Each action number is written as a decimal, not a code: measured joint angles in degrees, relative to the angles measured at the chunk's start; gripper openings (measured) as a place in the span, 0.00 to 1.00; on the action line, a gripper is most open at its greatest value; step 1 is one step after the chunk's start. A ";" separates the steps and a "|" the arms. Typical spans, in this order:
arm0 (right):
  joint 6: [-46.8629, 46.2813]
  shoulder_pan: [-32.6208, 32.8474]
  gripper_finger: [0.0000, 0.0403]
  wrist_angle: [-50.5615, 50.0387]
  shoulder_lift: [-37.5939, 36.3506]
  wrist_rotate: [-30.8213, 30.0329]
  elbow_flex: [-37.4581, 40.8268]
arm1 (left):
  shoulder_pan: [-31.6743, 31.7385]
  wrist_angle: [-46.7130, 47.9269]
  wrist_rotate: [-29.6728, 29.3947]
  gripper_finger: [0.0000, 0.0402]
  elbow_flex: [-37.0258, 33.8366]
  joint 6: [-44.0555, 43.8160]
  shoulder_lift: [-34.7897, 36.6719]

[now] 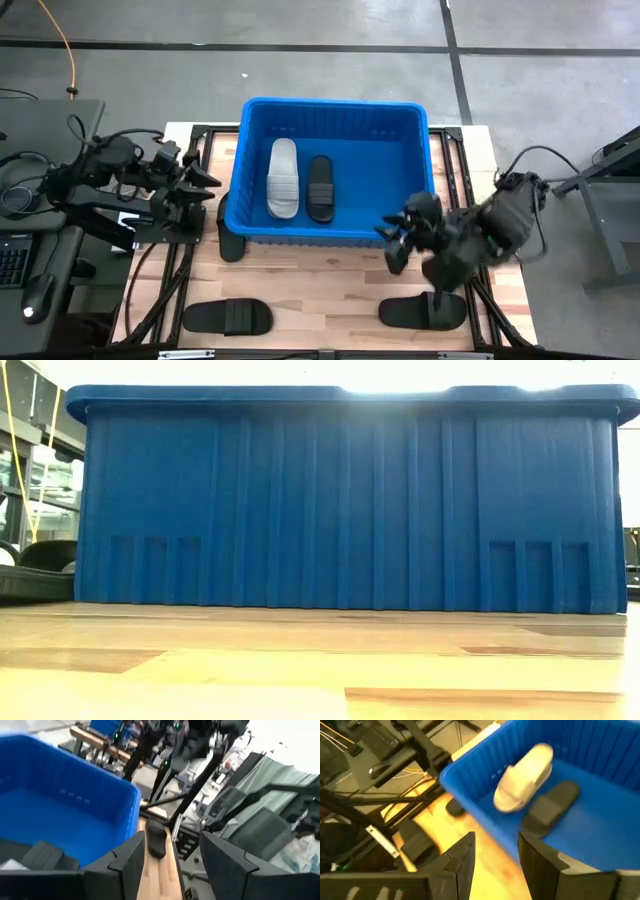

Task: Pick and place slides into bin
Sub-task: Stack the black slide on top of the black slide in the blue bin

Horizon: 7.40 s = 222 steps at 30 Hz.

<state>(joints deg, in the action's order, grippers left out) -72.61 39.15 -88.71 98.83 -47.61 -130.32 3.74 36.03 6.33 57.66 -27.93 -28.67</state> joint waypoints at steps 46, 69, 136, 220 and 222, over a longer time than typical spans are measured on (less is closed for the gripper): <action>-48.98 9.93 0.34 -0.72 20.22 5.88 -1.75 | 0.01 -0.27 -20.22 0.44 1.67 -2.46 0.04; -65.37 15.68 0.34 -1.49 20.85 26.73 7.52 | 0.01 -3.39 -23.90 0.44 1.67 3.54 0.26; -63.97 17.82 0.34 -1.11 26.09 27.49 7.50 | -0.01 46.63 -11.12 0.44 1.65 12.46 -5.61; -41.94 15.82 0.34 -1.30 26.78 20.77 7.50 | -50.13 -41.82 -16.72 0.04 -7.01 -13.31 -11.78; -41.06 15.27 0.34 -1.31 26.78 20.31 7.50 | -50.23 -35.53 -18.20 0.04 -7.05 -14.39 -12.31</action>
<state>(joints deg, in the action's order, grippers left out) -113.67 54.42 -90.01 125.60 -27.30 -122.83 -46.49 0.50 -11.87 50.61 -42.32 -40.98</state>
